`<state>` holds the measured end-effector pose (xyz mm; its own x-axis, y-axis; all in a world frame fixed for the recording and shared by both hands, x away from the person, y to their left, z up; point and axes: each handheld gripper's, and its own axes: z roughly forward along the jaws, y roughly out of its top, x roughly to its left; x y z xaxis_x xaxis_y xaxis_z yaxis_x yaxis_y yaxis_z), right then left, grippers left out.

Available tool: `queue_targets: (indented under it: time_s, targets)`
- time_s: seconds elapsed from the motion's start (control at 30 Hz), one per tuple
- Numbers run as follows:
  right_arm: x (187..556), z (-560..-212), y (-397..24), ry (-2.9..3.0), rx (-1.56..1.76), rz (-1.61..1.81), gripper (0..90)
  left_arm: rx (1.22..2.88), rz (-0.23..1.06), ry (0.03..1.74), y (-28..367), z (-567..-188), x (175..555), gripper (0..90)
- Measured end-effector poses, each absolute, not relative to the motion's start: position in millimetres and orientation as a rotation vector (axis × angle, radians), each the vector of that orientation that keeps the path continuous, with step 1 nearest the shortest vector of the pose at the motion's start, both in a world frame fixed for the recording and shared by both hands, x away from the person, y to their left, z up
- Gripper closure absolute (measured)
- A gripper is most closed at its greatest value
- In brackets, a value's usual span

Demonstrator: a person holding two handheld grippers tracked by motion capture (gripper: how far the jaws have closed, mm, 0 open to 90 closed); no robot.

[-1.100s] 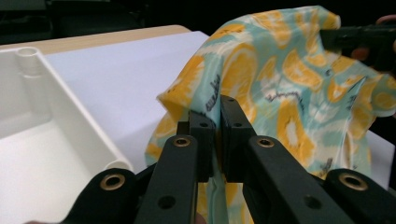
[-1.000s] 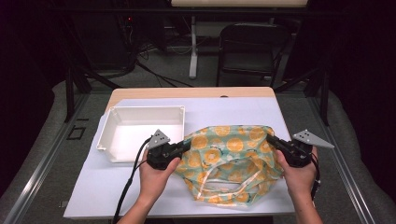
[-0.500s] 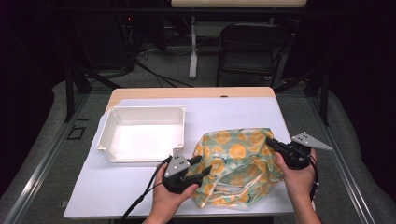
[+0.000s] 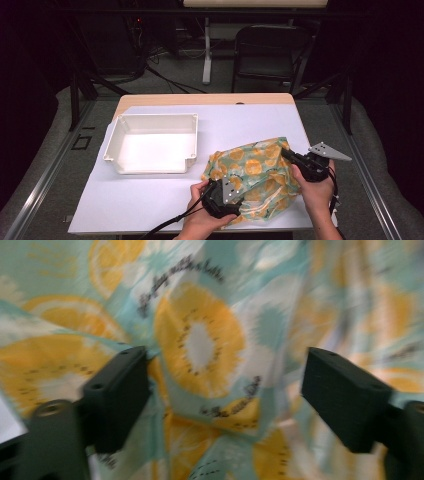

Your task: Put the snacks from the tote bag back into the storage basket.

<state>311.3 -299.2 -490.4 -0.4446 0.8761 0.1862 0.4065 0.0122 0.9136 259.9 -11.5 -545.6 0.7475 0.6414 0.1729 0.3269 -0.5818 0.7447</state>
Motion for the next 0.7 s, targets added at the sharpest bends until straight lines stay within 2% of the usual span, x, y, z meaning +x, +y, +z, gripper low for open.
queue_targets:
  time_s: [0.07,0.13,0.2,0.27,0.4,0.5,0.7]
  targets:
    - [310.8,-491.7,-299.4,1.863,1.314,1.424,89.5,2.235,0.559,0.715,-11.4,-548.3,262.7,41.3]
    - [310.5,-493.0,-300.3,1.869,1.315,1.422,89.1,2.234,0.531,0.691,-9.6,-546.5,264.0,62.9]
    - [310.2,-494.6,-301.2,1.869,1.318,1.426,87.9,2.221,0.486,0.663,-6.2,-542.4,265.8,78.8]
    - [309.8,-496.1,-302.7,1.875,1.318,1.442,83.9,2.192,0.43,0.657,-1.5,-536.3,268.5,88.9]
    - [301.4,-495.0,-307.4,1.862,1.313,1.399,59.7,2.129,0.372,0.659,10.1,-521.1,275.5,90.0]
    - [289.9,-492.0,-311.3,1.854,1.3,1.389,46.8,2.093,0.336,0.669,17.0,-511.0,281.0,90.0]
    - [267.9,-485.4,-319.8,1.803,1.3,1.386,36.1,2.039,0.321,0.689,23.5,-498.3,288.9,90.0]
